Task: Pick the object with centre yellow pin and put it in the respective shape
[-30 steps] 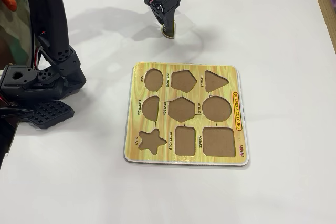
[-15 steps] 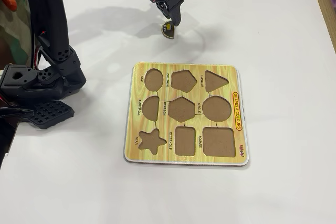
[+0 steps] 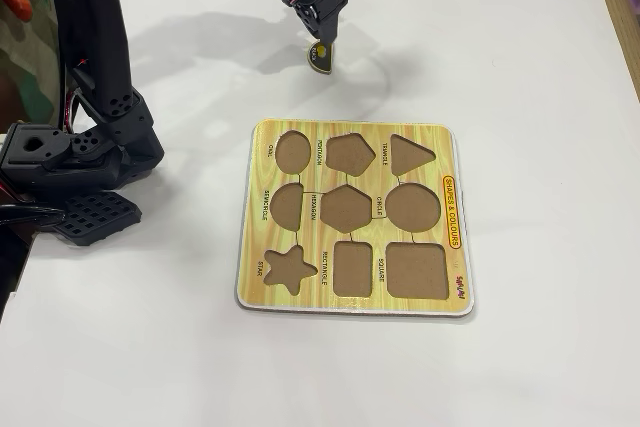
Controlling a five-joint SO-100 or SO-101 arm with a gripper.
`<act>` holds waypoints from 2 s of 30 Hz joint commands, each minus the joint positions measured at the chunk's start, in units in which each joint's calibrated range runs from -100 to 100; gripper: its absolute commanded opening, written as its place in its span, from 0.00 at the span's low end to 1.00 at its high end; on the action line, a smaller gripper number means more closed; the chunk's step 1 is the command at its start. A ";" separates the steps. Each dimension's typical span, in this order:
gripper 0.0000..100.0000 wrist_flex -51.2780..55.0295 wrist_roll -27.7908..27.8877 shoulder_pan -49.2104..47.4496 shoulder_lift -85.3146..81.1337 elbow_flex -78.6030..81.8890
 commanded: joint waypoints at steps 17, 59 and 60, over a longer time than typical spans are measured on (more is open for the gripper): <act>0.10 -0.03 0.21 2.57 -0.90 -0.81; 0.01 -0.11 0.05 2.28 1.94 -1.62; 0.01 -0.11 0.05 2.28 1.86 -1.62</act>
